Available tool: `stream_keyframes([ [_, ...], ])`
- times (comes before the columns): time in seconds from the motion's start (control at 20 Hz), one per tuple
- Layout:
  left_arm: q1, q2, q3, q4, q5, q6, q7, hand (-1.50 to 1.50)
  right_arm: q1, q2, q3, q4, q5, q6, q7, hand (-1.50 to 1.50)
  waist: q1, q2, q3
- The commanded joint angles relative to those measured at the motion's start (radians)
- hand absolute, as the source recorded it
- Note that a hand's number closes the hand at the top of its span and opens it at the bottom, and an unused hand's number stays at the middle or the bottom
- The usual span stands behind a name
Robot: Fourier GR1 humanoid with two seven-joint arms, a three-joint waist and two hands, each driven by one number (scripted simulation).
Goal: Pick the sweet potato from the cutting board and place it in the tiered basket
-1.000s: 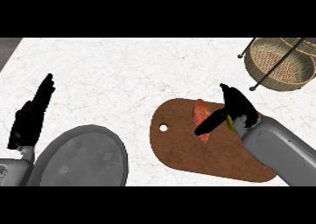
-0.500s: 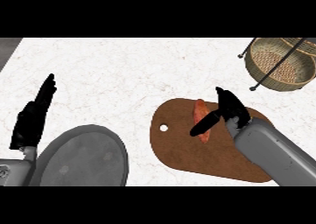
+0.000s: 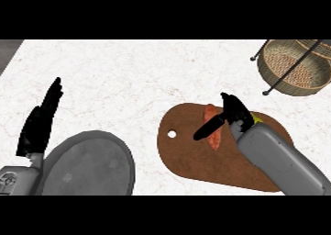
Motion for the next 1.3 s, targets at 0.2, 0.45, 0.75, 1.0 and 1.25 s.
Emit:
stream_keyframes([
  [0.2,0.005,-0.020,-0.010,-0.050,-0.027,0.010,0.048,0.00,-0.041,0.075,0.002,0.062,-0.049,0.160,0.079,1.50,0.009,0.001,0.001],
  [0.45,-0.011,-0.005,0.028,-0.009,-0.014,-0.026,0.016,0.00,0.001,0.072,0.045,0.049,0.039,0.124,0.081,1.50,-0.001,0.000,0.001],
  [0.75,-0.014,-0.015,0.047,-0.016,-0.017,-0.058,0.035,0.00,-0.038,0.150,-0.043,0.064,0.129,0.085,0.015,1.50,0.002,0.001,0.001],
  [1.0,-0.015,-0.014,0.034,-0.025,-0.012,-0.053,0.036,0.00,-0.072,0.085,0.201,-0.055,0.243,0.197,-0.308,1.50,0.016,-0.001,0.002],
  [1.25,0.041,-0.025,0.052,-0.018,-0.031,-0.036,-0.027,0.00,-0.100,0.096,0.114,-0.108,0.325,0.105,-0.345,1.50,0.001,0.000,0.001],
])
